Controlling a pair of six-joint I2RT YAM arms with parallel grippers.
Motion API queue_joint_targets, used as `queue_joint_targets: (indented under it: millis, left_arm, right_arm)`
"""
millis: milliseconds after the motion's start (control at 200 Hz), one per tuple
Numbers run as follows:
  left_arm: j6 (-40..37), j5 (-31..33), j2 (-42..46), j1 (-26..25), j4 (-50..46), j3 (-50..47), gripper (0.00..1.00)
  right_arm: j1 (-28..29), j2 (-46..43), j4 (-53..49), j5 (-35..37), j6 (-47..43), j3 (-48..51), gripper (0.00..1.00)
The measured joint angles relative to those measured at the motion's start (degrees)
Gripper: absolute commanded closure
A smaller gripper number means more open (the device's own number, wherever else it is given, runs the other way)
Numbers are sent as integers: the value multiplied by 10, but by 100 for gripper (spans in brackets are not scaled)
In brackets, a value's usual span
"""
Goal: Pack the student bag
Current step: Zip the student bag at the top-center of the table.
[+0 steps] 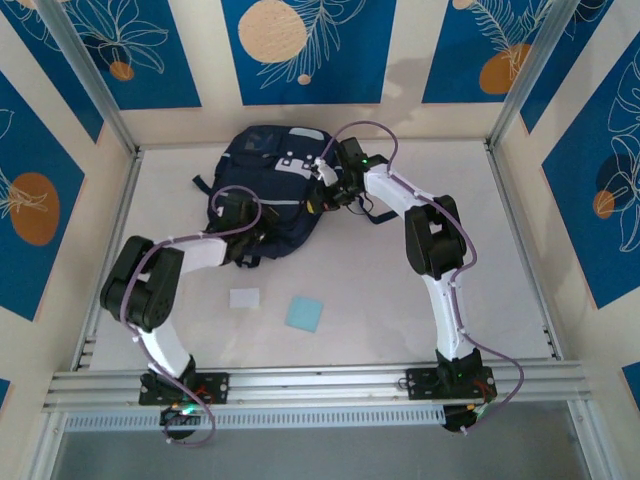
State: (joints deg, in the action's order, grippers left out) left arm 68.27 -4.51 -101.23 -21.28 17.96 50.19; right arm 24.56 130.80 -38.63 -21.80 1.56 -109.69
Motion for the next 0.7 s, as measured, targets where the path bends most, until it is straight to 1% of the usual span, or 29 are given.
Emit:
queue_joint_targets:
  millis: [5,130,240,320,445,560,700]
  left_arm:
    - [0,0,-1,0,0,0,100]
    - [0,-2,-15,0,6,9,100]
    - [-5,-3,-16,0,12,7,100]
    - [-9,-3,-16,0,23,2,100]
    - [-13,-2,-16,0,37,-8,100]
    - [-13,-2,-12,0,48,-16,100]
    - [-16,-3,-9,0,54,-21,100]
  right_arm:
    - [0,0,0,1,-1,0,100]
    - [4,0,-17,61,-51,-3,100]
    - [9,2,-33,132,-95,-21,100]
    - [11,16,-51,178,-112,-56,100]
    - [3,57,-67,232,-109,-136,100]
    - [-17,90,-66,253,-96,-190,100]
    - [-12,103,-84,271,-88,-210,100]
